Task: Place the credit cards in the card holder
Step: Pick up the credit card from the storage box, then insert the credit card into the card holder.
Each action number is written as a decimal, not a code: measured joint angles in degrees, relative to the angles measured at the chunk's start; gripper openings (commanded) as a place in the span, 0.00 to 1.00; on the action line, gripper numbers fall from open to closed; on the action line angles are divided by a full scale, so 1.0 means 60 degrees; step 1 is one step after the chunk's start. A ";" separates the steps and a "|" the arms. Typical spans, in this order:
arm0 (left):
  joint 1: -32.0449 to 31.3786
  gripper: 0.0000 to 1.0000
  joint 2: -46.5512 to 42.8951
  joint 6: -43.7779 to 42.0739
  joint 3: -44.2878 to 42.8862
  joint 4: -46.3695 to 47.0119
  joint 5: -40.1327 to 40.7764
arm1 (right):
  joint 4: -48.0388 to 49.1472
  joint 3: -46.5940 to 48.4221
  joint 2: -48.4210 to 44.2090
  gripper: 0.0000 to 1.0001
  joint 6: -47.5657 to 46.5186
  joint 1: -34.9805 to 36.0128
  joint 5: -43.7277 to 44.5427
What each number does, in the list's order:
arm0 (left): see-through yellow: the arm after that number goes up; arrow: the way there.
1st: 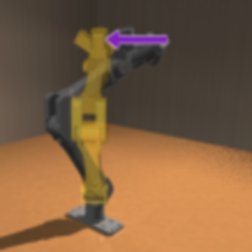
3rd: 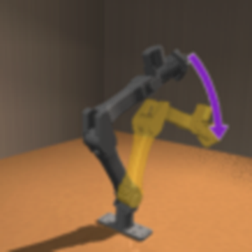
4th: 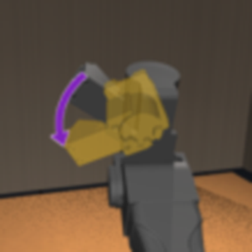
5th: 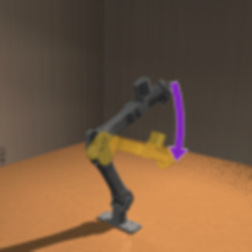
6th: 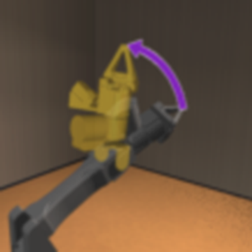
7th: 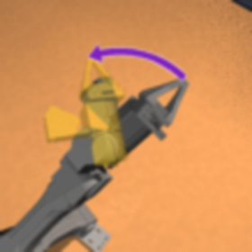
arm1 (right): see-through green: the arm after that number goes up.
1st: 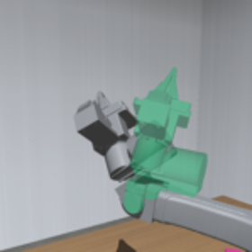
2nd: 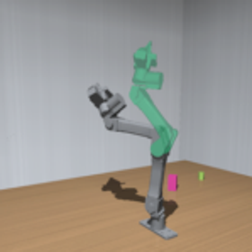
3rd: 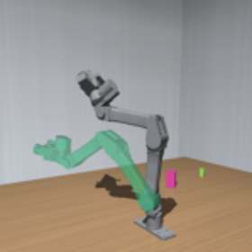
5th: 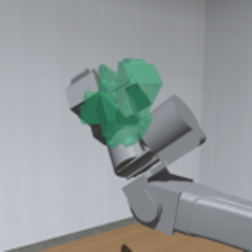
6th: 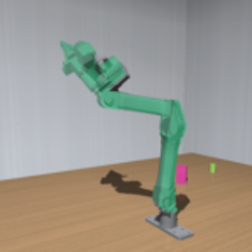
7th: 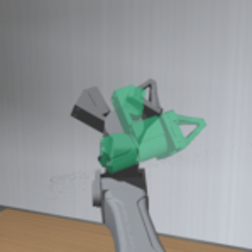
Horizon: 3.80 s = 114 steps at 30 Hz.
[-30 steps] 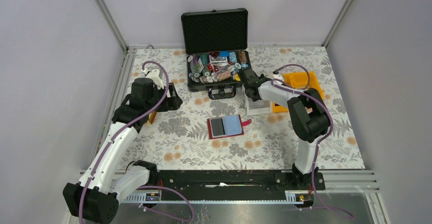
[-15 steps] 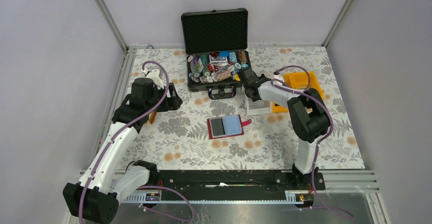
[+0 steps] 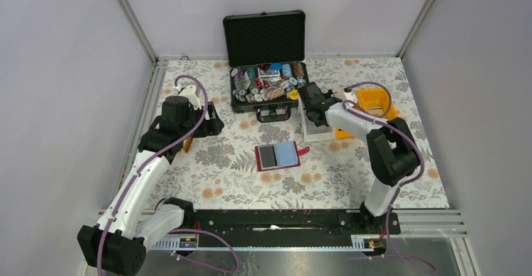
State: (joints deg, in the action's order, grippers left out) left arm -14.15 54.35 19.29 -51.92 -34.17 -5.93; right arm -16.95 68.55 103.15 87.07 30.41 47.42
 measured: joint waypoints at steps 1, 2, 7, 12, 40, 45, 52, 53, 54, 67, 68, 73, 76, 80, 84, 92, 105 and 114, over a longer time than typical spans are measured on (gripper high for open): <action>0.0000 0.73 0.0000 0.0000 0.0004 0.0000 0.0004 | 0.0000 -0.0106 -0.0233 0.00 0.0000 0.0000 0.0011; 0.0000 0.73 0.0000 -0.0004 0.0004 0.0000 0.0004 | -0.0007 -0.0175 -0.0419 0.00 -0.0004 0.0004 0.0022; 0.0000 0.74 0.0000 -0.0004 0.0000 0.0000 -0.0022 | 0.0291 -0.0499 -0.0973 0.00 -0.0178 0.0004 0.0025; 0.0000 0.74 -0.0102 0.0004 0.0004 0.0044 -0.0448 | 0.0787 -0.1137 -0.1319 0.00 -0.0794 0.0004 -0.0135; -0.2098 0.76 -0.1155 0.4874 0.3115 0.5759 -0.4073 | 0.4459 -0.4521 -0.7490 0.00 -0.7828 0.0350 -0.7734; -0.2444 0.76 -0.1096 0.5417 0.3286 0.6965 -0.4146 | 0.5191 -0.4615 -0.7595 0.00 -0.7901 0.0685 -0.9256; -0.2452 0.76 -0.1078 0.5952 0.3526 0.8145 -0.4156 | 0.6306 -0.4623 -0.7752 0.00 -0.7741 0.0903 -1.0958; -0.2459 0.76 -0.1056 0.6051 0.3581 0.8360 -0.4164 | 0.6393 -0.4623 -0.7759 0.00 -0.7705 0.0933 -1.1100; -0.2470 0.76 -0.1013 0.6167 0.3639 0.8612 -0.4186 | 0.6477 -0.4623 -0.7759 0.00 -0.7675 0.0958 -1.1191; -0.3075 0.47 0.0160 0.7369 0.3752 1.1045 -0.4473 | 0.7308 -0.4626 -0.7756 0.00 -0.7067 0.1144 -1.1672; -0.3111 0.42 0.0237 0.7490 0.3752 1.1318 -0.4488 | 0.7340 -0.4626 -0.7756 0.00 -0.7038 0.1151 -1.1675; -0.3279 0.20 0.0361 0.7883 0.3861 1.2280 -0.4568 | 0.7490 -0.4768 -0.7756 0.00 -0.6969 0.1173 -1.1668; -0.3286 0.07 0.0361 0.7989 0.4011 1.2535 -0.4579 | 0.7490 -0.4870 -0.7756 0.00 -0.6965 0.1177 -1.1642; -0.3282 0.00 0.0353 0.8080 0.4226 1.2684 -0.4572 | 0.7439 -0.4980 -0.7756 0.01 -0.6972 0.1180 -1.1515; -0.3286 0.00 0.0310 0.8032 0.4302 1.2611 -0.4561 | 0.7162 -0.4987 -0.7741 0.33 -0.7155 0.1184 -1.1355; -0.3228 0.00 0.0117 0.6648 0.4135 0.9745 -0.4014 | 0.5384 -0.4958 -0.7960 0.82 -0.8105 0.1191 -1.0211; -0.3031 0.00 0.3406 0.4921 0.3745 0.7406 -0.4058 | 0.3614 -0.5752 -0.6885 0.71 -0.8790 0.1195 -0.8983; -0.2940 0.00 0.5224 0.4787 0.3391 0.8003 -0.4495 | 0.3763 -0.6273 -0.5686 0.59 -0.8837 0.1195 -0.8987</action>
State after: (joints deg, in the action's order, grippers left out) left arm -31.79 85.69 48.01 -31.57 13.85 -32.91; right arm 5.63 30.92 69.04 34.04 37.58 -6.50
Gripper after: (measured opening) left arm 0.024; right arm 0.630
